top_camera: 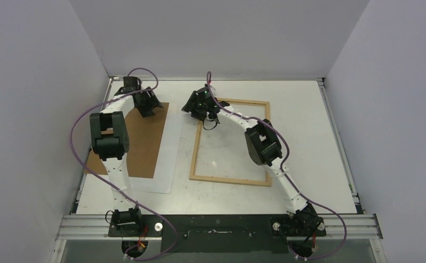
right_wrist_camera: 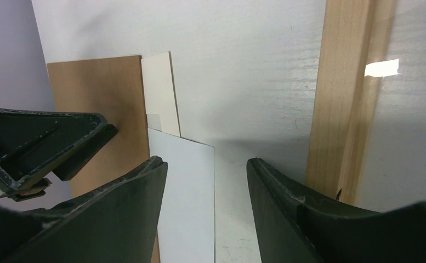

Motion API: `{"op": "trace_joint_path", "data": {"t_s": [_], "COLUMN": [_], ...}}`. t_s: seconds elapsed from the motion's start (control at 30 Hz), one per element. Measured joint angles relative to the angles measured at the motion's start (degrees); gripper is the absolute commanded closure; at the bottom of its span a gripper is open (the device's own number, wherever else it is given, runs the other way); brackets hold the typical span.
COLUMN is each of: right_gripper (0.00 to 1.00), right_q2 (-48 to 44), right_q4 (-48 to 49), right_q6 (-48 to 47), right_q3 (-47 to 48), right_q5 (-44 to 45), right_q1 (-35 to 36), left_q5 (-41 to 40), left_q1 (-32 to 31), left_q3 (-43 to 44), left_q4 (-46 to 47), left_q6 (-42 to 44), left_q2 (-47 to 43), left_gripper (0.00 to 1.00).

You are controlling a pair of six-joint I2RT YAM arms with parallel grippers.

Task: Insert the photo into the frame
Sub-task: Adjust the photo frame item at the center of the board.

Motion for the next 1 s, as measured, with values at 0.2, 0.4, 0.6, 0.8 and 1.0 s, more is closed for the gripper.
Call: {"op": "trace_joint_path", "data": {"t_s": [0.2,0.4,0.6,0.8,1.0], "right_gripper": [0.43,0.42,0.4,0.39,0.4], "right_q2": [0.0,0.0,0.0,-0.8,-1.1], "right_q4": [0.2,0.2,-0.8,1.9,3.9], "right_q6": [-0.7,-2.1,-2.5,-2.6,-2.2], "right_q3": [-0.1,-0.1,0.3,-2.2,-3.5], "right_q5": [-0.7,-1.8,-2.6,-3.1,-4.2], "right_q1": [-0.1,-0.4,-0.4,-0.5,-0.8], "left_q5": [0.0,0.6,2.3,3.2,4.2], "left_q1": [-0.3,-0.7,-2.7,-5.3,-5.7], "left_q3": [0.6,-5.1,-10.8,-15.3,-18.3], "left_q4": [-1.1,2.6,4.5,6.5,7.9], "left_q6": [1.6,2.5,2.2,1.1,0.6], "left_q2": [0.7,-2.0,-5.1,-7.4,-9.1], "left_gripper": [0.5,0.53,0.55,0.57,0.58]}}
